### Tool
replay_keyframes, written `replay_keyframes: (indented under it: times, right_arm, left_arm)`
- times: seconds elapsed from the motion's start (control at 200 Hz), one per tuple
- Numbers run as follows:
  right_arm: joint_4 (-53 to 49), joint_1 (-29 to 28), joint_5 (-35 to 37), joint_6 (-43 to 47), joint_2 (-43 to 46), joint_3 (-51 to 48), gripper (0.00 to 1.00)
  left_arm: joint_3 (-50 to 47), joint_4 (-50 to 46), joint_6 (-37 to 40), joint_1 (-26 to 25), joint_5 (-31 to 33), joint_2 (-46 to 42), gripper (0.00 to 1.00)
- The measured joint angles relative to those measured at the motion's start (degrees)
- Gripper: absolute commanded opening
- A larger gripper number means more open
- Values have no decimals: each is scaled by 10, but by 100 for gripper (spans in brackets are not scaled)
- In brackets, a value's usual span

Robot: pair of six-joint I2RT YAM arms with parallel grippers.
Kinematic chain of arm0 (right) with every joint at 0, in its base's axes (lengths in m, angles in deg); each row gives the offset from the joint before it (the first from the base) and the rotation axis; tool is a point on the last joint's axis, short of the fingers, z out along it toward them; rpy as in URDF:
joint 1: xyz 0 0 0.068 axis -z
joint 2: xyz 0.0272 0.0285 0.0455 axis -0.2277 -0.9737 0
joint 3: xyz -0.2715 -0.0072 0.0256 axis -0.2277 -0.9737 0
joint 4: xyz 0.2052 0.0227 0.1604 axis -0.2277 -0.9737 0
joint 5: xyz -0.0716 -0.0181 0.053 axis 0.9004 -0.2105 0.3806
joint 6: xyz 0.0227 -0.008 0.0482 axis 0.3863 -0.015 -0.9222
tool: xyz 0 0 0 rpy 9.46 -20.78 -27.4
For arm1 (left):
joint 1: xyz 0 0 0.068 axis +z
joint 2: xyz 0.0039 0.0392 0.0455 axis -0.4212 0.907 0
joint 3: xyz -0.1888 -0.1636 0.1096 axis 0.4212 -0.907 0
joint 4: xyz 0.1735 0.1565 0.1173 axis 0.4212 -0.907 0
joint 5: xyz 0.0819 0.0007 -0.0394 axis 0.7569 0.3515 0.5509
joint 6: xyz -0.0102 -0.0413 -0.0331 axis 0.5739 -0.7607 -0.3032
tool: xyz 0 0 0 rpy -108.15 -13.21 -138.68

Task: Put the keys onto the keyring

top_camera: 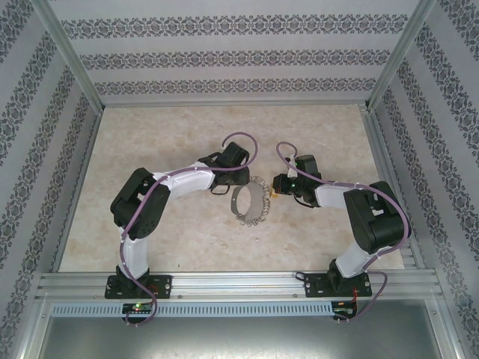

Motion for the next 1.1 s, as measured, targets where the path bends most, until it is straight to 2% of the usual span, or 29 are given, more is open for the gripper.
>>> replay_keyframes:
  times: [0.52,1.099]
  right_arm:
    - [0,0,0,0,0,0,0]
    - [9,4,0,0,-3,0,0]
  left_arm:
    - [-23,10,-214,0,7,0,39]
    - [-3,31,-281,0,4,29,35]
